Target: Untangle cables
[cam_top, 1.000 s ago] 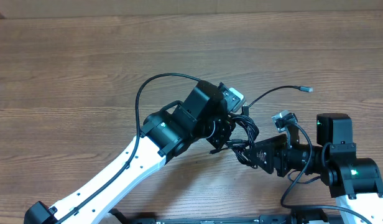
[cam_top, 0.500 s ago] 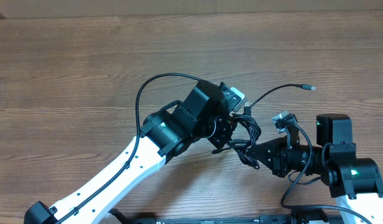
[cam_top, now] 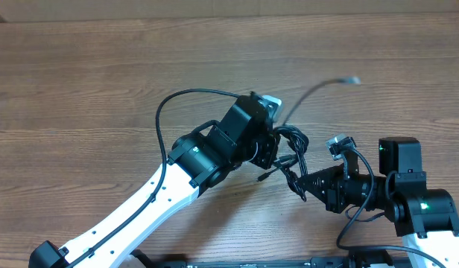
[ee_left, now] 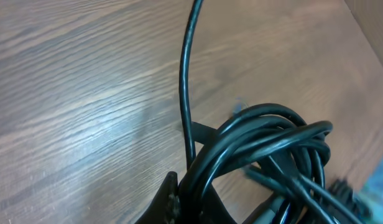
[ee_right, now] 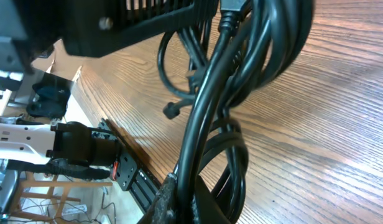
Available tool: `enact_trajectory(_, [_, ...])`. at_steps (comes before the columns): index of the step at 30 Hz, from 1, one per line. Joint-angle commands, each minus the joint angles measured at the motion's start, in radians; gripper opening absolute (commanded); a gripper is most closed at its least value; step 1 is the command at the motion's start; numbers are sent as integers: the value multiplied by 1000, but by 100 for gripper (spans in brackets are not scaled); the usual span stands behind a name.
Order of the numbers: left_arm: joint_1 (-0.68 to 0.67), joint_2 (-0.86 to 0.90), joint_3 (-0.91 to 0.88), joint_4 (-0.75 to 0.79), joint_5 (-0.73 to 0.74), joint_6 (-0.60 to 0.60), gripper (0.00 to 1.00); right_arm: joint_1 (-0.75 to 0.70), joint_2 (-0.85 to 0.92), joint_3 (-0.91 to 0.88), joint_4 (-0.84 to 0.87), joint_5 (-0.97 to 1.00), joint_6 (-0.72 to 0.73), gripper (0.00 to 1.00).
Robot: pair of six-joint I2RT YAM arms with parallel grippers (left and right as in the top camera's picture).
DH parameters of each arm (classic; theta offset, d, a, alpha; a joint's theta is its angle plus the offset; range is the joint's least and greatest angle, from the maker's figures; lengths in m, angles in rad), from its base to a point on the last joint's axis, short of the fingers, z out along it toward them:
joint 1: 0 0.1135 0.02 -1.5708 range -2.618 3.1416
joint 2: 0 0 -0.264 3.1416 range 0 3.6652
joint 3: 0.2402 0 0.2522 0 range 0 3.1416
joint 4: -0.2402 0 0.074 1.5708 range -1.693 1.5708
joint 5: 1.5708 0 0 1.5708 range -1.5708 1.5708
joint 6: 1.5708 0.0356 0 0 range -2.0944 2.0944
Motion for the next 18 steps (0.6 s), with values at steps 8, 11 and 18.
enact_trajectory(8, [2, -26, 27, 11, -163, -253, 4, 5, -2, 23, -12, -63, -53, 4])
enact_trajectory(11, [3, -25, 27, 0, -217, -319, 4, 5, -2, 23, -14, -63, -53, 4])
enact_trajectory(18, [38, -25, 27, -64, -252, -568, 4, 5, -2, 23, -12, -60, -53, 4])
